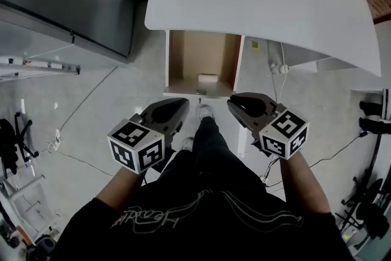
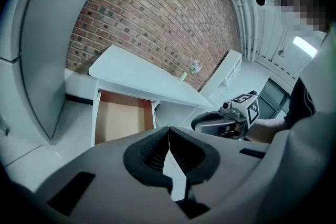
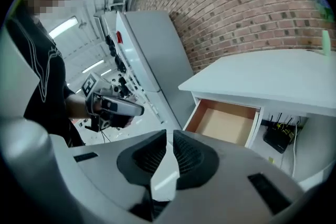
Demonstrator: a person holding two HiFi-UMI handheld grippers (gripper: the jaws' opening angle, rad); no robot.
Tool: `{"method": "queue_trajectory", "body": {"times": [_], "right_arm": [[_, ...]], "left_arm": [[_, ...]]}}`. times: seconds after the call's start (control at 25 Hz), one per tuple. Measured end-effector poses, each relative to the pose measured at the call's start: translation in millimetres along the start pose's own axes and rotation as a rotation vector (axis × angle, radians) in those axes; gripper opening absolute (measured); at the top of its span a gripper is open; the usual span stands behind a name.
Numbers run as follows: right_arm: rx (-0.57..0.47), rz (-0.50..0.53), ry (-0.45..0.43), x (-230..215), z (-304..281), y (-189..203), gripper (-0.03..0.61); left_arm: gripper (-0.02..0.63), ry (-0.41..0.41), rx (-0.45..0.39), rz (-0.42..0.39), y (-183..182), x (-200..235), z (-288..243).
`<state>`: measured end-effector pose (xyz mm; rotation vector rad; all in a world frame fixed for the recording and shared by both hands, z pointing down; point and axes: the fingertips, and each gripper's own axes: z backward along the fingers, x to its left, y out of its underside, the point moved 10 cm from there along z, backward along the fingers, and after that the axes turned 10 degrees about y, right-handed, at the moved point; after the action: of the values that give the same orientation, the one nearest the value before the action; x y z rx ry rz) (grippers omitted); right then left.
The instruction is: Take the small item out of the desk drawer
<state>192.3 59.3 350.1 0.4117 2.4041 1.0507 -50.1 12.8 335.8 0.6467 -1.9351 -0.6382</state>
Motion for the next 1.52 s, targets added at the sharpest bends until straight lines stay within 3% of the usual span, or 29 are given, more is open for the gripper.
{"method": "queue_trajectory", "body": {"times": [0.48, 0.6, 1.0, 1.52], "right_arm": [[0.320, 0.239, -0.089, -77.5, -139.5, 23.2, 0.064], [0.389, 0.243, -0.093, -90.1, -172.8, 37.5, 0.123], [0.577, 0.382, -0.128, -109.1, -249.7, 69.2, 0.186], [0.789, 0.532, -0.108, -113.2, -310.9, 117.2, 0.201]], "left_arm": [[0.021, -0.110, -0.003, 0.136, 11.3, 67.2, -32.6], [0.021, -0.130, -0.008, 0.168, 14.4, 82.1, -33.1], [0.021, -0.195, -0.044, 0.254, 32.1, 117.3, -27.2], [0.021, -0.256, -0.061, 0.343, 60.6, 146.7, -16.4]]}}
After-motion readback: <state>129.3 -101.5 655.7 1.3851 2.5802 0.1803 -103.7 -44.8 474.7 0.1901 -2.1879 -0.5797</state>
